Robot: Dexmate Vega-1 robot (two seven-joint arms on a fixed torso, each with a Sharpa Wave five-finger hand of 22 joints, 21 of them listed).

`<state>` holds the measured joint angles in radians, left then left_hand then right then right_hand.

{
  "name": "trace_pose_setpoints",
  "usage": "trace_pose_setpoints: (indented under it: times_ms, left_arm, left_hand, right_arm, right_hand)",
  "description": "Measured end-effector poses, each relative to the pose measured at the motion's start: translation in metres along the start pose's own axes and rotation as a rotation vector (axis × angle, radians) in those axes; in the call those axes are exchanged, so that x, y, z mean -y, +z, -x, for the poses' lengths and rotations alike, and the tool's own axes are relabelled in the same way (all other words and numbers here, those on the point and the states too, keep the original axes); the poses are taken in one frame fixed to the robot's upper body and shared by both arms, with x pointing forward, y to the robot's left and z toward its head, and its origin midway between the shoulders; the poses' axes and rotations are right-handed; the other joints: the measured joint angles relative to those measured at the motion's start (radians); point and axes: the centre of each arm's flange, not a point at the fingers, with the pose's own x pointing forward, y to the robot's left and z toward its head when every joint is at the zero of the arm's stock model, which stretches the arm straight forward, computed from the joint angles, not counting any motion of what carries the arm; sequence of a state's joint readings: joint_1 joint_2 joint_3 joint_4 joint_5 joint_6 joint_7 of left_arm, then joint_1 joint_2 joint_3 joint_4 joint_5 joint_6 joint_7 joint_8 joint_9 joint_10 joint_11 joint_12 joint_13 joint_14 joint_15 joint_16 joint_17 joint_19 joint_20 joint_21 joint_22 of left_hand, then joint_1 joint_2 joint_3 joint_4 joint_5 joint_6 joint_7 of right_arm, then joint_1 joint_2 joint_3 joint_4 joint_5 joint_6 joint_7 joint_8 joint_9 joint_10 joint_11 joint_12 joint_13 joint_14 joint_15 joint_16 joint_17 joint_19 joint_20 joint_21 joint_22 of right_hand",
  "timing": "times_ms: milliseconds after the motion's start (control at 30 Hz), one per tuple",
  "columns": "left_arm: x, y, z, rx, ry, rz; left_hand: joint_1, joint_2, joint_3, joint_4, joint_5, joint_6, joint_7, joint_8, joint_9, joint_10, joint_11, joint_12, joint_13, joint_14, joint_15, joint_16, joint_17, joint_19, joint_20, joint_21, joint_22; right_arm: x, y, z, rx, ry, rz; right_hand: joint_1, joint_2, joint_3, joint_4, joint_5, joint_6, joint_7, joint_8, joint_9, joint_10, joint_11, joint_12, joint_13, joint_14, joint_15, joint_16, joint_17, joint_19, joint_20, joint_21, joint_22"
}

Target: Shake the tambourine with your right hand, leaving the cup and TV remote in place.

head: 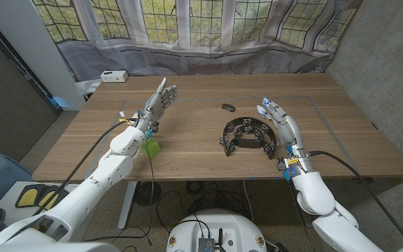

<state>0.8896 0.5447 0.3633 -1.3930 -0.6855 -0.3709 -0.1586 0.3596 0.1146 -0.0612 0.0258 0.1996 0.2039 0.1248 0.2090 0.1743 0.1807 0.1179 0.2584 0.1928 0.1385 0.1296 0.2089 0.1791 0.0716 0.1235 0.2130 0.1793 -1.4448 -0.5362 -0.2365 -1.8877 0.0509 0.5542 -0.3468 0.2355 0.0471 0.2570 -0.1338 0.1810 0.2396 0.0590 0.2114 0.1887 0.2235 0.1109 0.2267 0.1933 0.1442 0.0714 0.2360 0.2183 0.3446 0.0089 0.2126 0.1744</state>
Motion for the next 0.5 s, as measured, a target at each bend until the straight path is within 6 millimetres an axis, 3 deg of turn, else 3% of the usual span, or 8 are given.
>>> trace_pose_setpoints:
  times_ms: [300, 500]
  left_arm:
    - [0.0007, -0.0003, 0.0016, -0.003, -0.003, 0.001]
    - [0.0018, 0.0006, 0.0026, -0.001, -0.006, 0.001]
  left_hand:
    - [0.005, 0.005, 0.0, 0.0, -0.003, 0.0, 0.0, 0.0, 0.0, 0.005, -0.005, 0.0, 0.0, 0.006, -0.006, 0.0, 0.0, 0.001, 0.001, 0.0, 0.0]
    - [0.005, 0.005, 0.0, 0.0, -0.004, 0.0, 0.0, 0.0, 0.0, 0.005, -0.005, 0.0, 0.0, 0.012, -0.001, 0.0, 0.0, 0.005, 0.005, 0.0, 0.0]
  right_arm:
    - [-0.0036, 0.0061, 0.0014, 0.014, -0.006, 0.083]
    - [-0.0078, 0.0069, 0.0023, 0.015, -0.003, 0.23]
  right_hand:
    - [0.014, 0.012, 0.008, -0.008, 0.0, 0.0, 0.0, 0.0, 0.0, 0.0, 0.0, -0.006, 0.0, 0.001, -0.001, 0.0, 0.0, 0.005, -0.005, -0.006, 0.0]
    - [0.023, 0.011, 0.008, -0.008, 0.0, 0.0, 0.0, 0.0, 0.0, 0.0, 0.0, -0.006, 0.0, -0.007, 0.0, 0.0, 0.0, 0.0, 0.0, -0.006, 0.0]
